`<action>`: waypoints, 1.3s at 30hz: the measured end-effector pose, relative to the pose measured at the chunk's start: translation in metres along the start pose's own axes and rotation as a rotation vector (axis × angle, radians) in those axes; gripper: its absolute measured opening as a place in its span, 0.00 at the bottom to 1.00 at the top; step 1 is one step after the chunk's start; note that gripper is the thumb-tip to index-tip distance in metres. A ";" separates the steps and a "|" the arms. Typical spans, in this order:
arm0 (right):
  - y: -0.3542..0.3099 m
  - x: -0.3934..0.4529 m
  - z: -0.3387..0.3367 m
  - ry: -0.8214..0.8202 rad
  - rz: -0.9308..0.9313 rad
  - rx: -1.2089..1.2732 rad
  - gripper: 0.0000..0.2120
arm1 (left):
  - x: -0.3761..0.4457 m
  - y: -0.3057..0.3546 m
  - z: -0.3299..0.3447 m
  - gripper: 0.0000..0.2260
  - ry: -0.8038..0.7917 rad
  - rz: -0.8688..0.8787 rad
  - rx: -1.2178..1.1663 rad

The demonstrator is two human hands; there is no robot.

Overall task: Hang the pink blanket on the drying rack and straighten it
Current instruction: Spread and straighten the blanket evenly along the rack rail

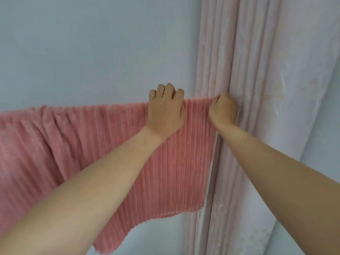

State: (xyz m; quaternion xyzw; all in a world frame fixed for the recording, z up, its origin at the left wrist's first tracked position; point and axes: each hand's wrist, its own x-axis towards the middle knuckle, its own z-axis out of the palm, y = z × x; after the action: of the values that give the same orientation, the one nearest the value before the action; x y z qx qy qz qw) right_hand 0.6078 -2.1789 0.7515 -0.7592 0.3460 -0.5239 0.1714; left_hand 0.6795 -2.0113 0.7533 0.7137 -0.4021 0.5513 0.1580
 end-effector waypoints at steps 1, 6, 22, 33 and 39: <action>0.008 -0.003 0.001 -0.029 0.017 0.015 0.13 | -0.002 0.014 0.006 0.09 0.010 0.004 -0.017; 0.037 -0.024 0.009 -0.065 -0.011 0.166 0.11 | 0.011 0.066 0.029 0.13 -0.117 -0.135 0.038; 0.060 -0.038 0.008 -0.073 0.138 0.278 0.06 | 0.089 0.107 0.051 0.10 -0.659 -0.089 -0.183; 0.089 -0.077 0.016 -0.216 0.194 0.346 0.07 | 0.028 0.100 0.054 0.10 -0.146 -0.031 0.012; 0.089 -0.085 0.017 -0.296 0.280 0.467 0.15 | 0.032 0.093 0.057 0.08 -0.268 0.009 0.039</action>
State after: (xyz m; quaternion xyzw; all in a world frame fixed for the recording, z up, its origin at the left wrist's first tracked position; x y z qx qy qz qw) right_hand 0.5747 -2.1829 0.6322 -0.7123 0.2887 -0.4443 0.4603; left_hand 0.6496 -2.1206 0.7432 0.7822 -0.4120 0.4594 0.0864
